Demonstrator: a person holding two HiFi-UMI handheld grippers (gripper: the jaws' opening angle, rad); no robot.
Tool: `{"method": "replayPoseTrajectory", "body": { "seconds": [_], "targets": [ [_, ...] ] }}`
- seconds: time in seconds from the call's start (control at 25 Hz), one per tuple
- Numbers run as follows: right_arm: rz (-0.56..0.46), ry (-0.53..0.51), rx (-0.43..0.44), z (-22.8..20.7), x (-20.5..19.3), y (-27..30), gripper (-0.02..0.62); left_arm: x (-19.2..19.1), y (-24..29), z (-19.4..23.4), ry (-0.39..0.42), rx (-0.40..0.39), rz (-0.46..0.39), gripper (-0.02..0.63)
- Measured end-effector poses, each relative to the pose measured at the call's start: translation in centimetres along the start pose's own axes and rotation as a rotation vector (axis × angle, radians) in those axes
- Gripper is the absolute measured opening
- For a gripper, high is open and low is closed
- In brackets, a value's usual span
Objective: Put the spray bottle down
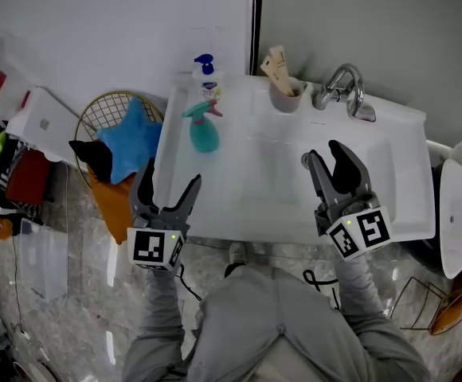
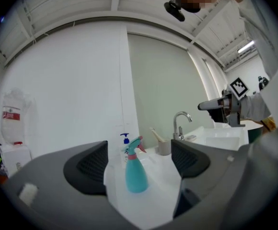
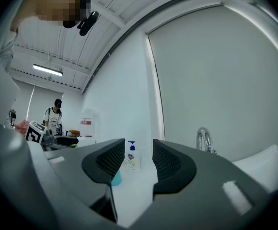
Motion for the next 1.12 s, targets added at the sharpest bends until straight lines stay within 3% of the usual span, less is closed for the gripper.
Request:
{"method": "replayPoseTrajectory", "body": {
  "seconds": [0.6, 1.12],
  "targets": [
    [-0.023, 0.002, 0.042, 1.2, 0.2, -2.8, 0.179, 2.9, -6.0, -2.3, -0.044, 0.105, -0.082, 0.437],
    [0.013, -0.031, 0.043, 1.6, -0.3, -3.0, 0.179, 3.8, -6.1, -2.9, -0.033, 0.090, -0.101, 0.437]
  ]
}}
Point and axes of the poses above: the fingertips, and each gripper's own axes: y forward along the fingers, z to its left, x out of its top, the point moved 5 cm from there along -y, backward along the fingers, and after that the axes turned 9 degrees about z, right-handed, at the moved point
